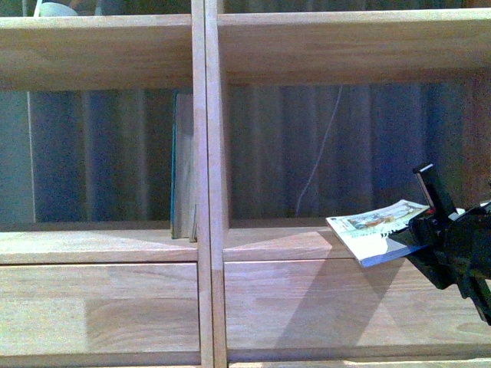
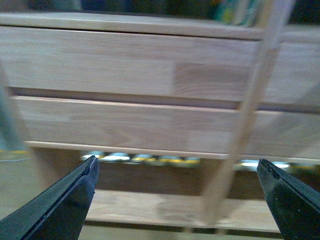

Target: Organize books on shelf

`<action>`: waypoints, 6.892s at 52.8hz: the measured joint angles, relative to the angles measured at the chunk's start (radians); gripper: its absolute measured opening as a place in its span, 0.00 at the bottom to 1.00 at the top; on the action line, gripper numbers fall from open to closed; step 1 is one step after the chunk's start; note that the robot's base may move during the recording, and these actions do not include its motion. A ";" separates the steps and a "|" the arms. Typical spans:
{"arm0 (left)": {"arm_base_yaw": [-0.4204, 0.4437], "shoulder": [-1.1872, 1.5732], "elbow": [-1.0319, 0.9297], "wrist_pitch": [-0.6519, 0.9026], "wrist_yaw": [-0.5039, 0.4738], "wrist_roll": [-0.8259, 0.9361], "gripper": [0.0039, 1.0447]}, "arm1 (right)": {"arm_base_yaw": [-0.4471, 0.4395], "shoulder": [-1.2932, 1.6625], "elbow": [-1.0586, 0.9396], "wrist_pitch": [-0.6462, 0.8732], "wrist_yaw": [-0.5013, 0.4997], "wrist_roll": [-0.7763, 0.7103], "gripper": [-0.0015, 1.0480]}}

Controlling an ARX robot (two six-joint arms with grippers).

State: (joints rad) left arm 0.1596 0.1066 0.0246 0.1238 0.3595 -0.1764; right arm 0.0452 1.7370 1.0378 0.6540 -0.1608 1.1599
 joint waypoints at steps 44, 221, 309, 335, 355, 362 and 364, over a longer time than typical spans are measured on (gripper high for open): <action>-0.032 1.326 0.776 1.151 0.571 -0.983 0.94 | 0.092 -0.232 -0.032 0.111 -0.275 -0.159 0.07; -0.237 2.206 2.079 0.306 -0.330 0.526 0.18 | -0.107 -0.736 -0.360 -0.072 -0.521 -0.925 0.93; -0.071 0.805 0.544 0.325 0.049 0.092 0.94 | -0.081 -0.974 -0.444 -0.290 -0.126 -1.036 0.93; -0.157 0.201 0.194 -0.040 -0.360 0.162 0.22 | -0.045 -1.251 -0.784 -0.432 0.158 -1.151 0.27; -0.157 0.074 0.090 -0.072 -0.360 0.166 0.02 | -0.045 -1.382 -0.919 -0.422 0.158 -1.155 0.03; -0.158 -0.024 0.069 -0.131 -0.360 0.166 0.02 | -0.045 -1.421 -0.947 -0.433 0.158 -1.155 0.03; -0.158 -0.029 0.066 -0.131 -0.360 0.166 0.02 | -0.045 -1.430 -0.952 -0.436 0.157 -1.155 0.03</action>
State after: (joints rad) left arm 0.0021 0.0780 0.0910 -0.0071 -0.0006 -0.0101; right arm 0.0002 0.3069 0.0856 0.2180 -0.0036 0.0048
